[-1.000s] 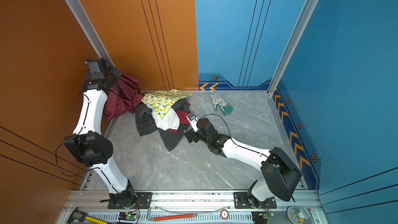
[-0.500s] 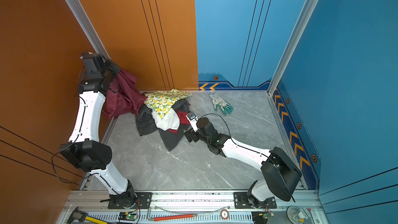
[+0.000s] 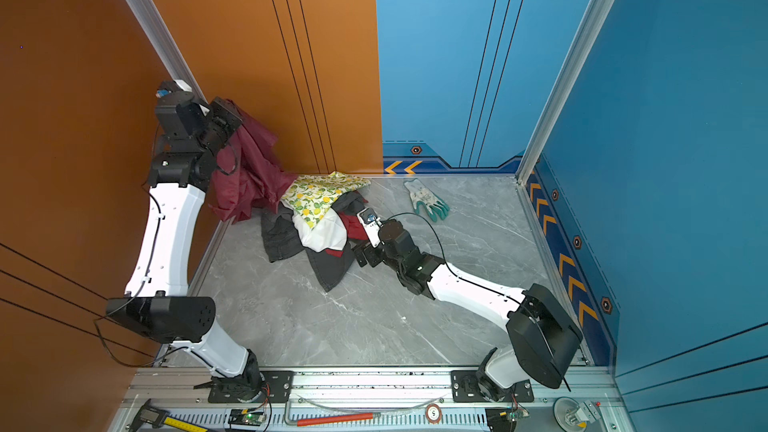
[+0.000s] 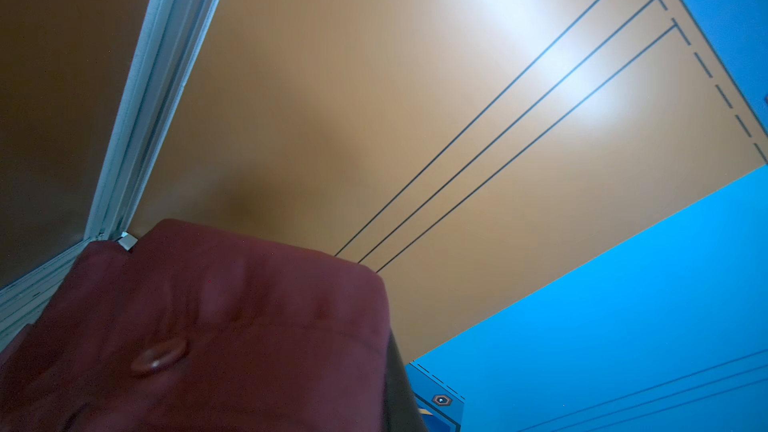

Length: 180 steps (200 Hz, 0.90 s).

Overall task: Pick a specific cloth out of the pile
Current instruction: 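Carry the maroon shirt over the pile toward the right gripper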

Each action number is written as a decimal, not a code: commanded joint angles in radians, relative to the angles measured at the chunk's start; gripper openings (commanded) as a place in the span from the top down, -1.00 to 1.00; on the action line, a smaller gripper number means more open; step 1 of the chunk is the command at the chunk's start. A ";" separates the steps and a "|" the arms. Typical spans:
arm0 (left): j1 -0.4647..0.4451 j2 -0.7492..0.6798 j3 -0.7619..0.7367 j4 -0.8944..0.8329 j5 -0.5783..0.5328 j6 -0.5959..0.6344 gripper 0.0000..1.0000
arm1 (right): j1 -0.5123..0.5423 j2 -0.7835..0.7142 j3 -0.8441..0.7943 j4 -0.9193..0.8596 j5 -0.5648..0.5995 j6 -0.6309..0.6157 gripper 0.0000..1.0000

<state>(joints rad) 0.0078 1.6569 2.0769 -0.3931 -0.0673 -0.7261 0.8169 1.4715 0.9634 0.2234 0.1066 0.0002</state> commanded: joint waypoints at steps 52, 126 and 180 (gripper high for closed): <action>-0.133 -0.060 0.095 0.063 0.033 0.046 1.00 | -0.027 -0.066 0.034 0.109 -0.010 0.000 -0.99; -0.333 -0.055 0.152 0.063 0.045 0.070 1.00 | -0.062 -0.119 0.056 0.226 -0.073 0.010 -0.99; -0.434 -0.074 0.132 0.061 0.068 0.079 1.00 | -0.072 -0.112 0.120 0.268 -0.159 0.016 -0.99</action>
<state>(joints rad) -0.3946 1.6333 2.1994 -0.3851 -0.0311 -0.6727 0.7513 1.3743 1.0279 0.4397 0.0132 0.0006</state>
